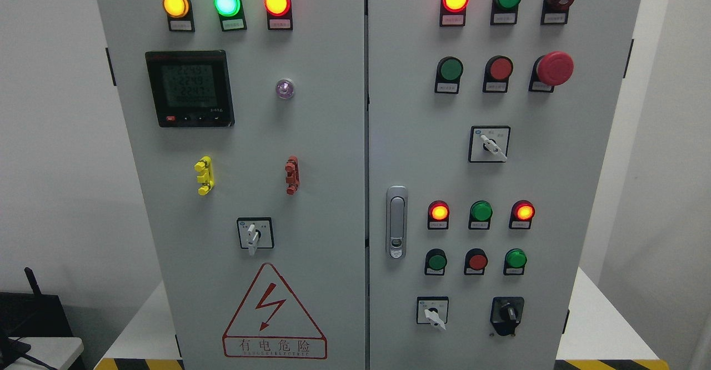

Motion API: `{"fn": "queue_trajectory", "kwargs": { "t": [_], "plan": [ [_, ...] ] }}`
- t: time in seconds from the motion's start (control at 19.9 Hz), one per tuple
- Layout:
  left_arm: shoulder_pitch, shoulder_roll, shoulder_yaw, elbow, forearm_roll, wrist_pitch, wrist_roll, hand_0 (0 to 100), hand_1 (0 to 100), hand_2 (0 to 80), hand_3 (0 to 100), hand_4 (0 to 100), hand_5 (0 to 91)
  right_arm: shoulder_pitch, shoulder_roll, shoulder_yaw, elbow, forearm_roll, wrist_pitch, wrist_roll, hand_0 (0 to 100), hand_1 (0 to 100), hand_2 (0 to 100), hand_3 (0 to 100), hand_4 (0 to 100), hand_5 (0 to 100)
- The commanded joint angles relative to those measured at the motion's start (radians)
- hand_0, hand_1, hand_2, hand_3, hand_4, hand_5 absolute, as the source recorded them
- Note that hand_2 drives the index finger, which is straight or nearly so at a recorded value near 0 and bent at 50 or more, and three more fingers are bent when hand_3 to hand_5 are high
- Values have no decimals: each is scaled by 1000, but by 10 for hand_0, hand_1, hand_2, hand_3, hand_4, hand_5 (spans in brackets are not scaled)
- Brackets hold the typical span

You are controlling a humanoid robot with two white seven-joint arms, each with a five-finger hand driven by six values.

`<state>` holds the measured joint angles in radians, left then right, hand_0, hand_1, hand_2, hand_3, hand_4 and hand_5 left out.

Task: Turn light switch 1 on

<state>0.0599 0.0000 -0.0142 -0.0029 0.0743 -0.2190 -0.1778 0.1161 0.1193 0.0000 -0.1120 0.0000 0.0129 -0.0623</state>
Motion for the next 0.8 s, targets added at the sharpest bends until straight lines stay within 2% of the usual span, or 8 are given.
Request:
{"fn": "queue_trajectory", "kwargs": {
  "t": [0.0,0.3,0.75],
  "plan": [
    [1,-18,-1,-29,1,-3,4,522,0,0,0,13,77,1,-1,17,0,-25,-1,-1,120,389,0,0,0,0],
    [5,-17,34,-29,-1,-11,0,523,0,0,0,25,75,1,0,17,0,-25,-1,-1,120,389,0,0,0,0],
    [1,-31,33,-29,-4,-13,-2,523,0,0,0,32,81,-1,0,17,0,-25,-1,-1,120,389,0,0,0,0]
  ]
}}
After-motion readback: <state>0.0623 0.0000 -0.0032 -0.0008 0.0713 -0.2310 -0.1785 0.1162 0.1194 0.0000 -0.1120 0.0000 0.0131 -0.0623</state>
